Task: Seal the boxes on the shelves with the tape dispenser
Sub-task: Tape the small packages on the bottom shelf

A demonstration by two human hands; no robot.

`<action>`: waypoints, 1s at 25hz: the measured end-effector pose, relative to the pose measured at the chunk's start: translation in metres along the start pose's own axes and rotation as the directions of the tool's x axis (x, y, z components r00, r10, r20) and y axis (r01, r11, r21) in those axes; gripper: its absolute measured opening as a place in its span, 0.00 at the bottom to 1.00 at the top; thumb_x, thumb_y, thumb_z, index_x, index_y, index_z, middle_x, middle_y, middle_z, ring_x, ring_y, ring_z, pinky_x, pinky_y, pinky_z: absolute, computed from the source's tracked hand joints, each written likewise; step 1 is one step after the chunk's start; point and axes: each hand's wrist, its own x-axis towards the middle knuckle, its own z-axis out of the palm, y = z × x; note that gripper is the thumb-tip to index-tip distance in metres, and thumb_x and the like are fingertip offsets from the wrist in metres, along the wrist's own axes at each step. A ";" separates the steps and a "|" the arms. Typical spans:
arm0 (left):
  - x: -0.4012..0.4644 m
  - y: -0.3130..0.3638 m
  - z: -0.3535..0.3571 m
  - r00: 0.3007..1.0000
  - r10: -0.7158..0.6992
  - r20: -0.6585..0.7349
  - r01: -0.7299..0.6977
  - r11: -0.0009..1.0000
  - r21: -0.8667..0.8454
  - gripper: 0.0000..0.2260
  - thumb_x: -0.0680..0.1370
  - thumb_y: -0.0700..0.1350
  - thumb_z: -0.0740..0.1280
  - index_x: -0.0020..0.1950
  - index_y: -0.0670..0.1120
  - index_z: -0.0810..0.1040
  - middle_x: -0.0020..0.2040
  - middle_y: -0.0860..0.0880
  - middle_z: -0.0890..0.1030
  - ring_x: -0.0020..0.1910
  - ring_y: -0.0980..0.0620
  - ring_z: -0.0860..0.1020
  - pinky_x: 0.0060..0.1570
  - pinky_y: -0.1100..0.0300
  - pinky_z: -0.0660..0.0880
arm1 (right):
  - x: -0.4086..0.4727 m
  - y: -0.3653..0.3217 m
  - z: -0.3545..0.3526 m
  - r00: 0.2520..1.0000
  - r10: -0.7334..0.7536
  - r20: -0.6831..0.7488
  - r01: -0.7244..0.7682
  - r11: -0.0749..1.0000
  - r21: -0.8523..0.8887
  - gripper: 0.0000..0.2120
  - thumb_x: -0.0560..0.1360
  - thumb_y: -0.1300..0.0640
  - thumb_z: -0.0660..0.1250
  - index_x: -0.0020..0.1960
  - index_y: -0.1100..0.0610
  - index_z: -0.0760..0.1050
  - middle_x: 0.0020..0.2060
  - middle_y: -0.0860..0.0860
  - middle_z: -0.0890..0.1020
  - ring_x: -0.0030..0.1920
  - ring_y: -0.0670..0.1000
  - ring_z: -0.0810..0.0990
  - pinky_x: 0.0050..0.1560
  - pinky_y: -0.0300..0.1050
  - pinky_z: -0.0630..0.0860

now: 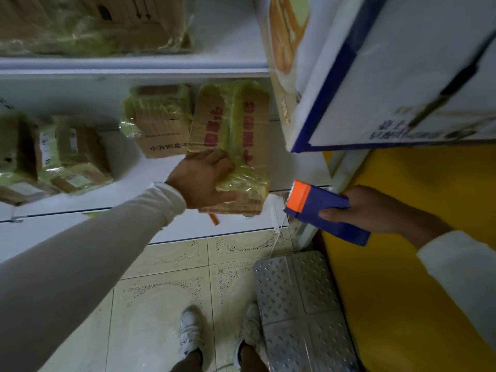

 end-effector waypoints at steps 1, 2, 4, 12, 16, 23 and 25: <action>0.005 0.016 -0.002 0.997 -0.069 -0.046 0.072 0.996 0.048 0.40 0.69 0.76 0.52 0.63 0.45 0.72 0.62 0.45 0.74 0.58 0.42 0.75 0.61 0.47 0.71 | 0.004 0.000 0.006 1.000 0.011 -0.019 -0.011 0.999 -0.032 0.16 0.74 0.42 0.70 0.31 0.48 0.76 0.25 0.48 0.76 0.25 0.45 0.73 0.31 0.41 0.64; 0.010 0.034 -0.002 0.991 -0.107 -0.081 0.111 0.992 0.058 0.41 0.68 0.76 0.52 0.64 0.45 0.71 0.62 0.44 0.73 0.60 0.42 0.74 0.63 0.46 0.68 | 0.007 0.000 0.012 0.999 0.033 -0.035 -0.035 0.998 -0.055 0.18 0.74 0.41 0.70 0.33 0.53 0.74 0.27 0.50 0.76 0.27 0.48 0.73 0.32 0.42 0.64; 0.015 0.063 0.009 0.994 -0.037 -0.099 0.044 0.996 0.076 0.38 0.72 0.72 0.54 0.73 0.47 0.64 0.71 0.45 0.67 0.70 0.43 0.66 0.70 0.45 0.60 | 0.014 0.000 0.020 0.996 0.064 -0.060 -0.068 0.995 -0.071 0.20 0.73 0.40 0.70 0.35 0.56 0.73 0.28 0.51 0.76 0.28 0.49 0.74 0.32 0.42 0.65; 0.016 0.061 0.024 0.993 0.109 -0.046 -0.107 0.994 0.027 0.21 0.81 0.50 0.59 0.74 0.50 0.64 0.73 0.48 0.67 0.72 0.47 0.66 0.72 0.52 0.60 | 0.043 -0.024 0.048 0.961 0.046 -0.274 -0.153 0.910 -0.384 0.20 0.74 0.37 0.64 0.36 0.52 0.67 0.32 0.50 0.77 0.32 0.50 0.76 0.32 0.41 0.67; -0.003 0.049 0.020 0.977 0.200 -0.076 -0.204 0.978 -0.050 0.24 0.78 0.53 0.62 0.73 0.47 0.66 0.71 0.46 0.71 0.70 0.45 0.68 0.71 0.51 0.59 | 0.033 0.000 0.060 0.939 0.214 -0.271 -0.316 0.846 -0.429 0.19 0.77 0.40 0.62 0.38 0.54 0.68 0.33 0.50 0.77 0.31 0.49 0.73 0.30 0.40 0.63; 0.016 0.097 0.025 0.973 -0.211 -0.090 0.221 0.969 0.114 0.34 0.72 0.58 0.64 0.73 0.44 0.62 0.73 0.45 0.65 0.65 0.44 0.69 0.59 0.47 0.67 | 0.008 -0.007 0.069 0.947 0.177 -0.270 -0.214 0.970 -0.113 0.21 0.76 0.37 0.64 0.34 0.52 0.70 0.28 0.48 0.75 0.28 0.47 0.74 0.27 0.40 0.62; 0.011 0.091 0.025 0.973 -0.175 -0.151 0.191 0.977 0.097 0.29 0.72 0.54 0.64 0.71 0.45 0.67 0.72 0.48 0.68 0.66 0.45 0.69 0.58 0.48 0.67 | 0.000 -0.009 0.064 0.949 0.133 -0.286 -0.149 0.988 -0.035 0.21 0.76 0.39 0.65 0.32 0.51 0.68 0.25 0.47 0.73 0.26 0.46 0.72 0.27 0.39 0.61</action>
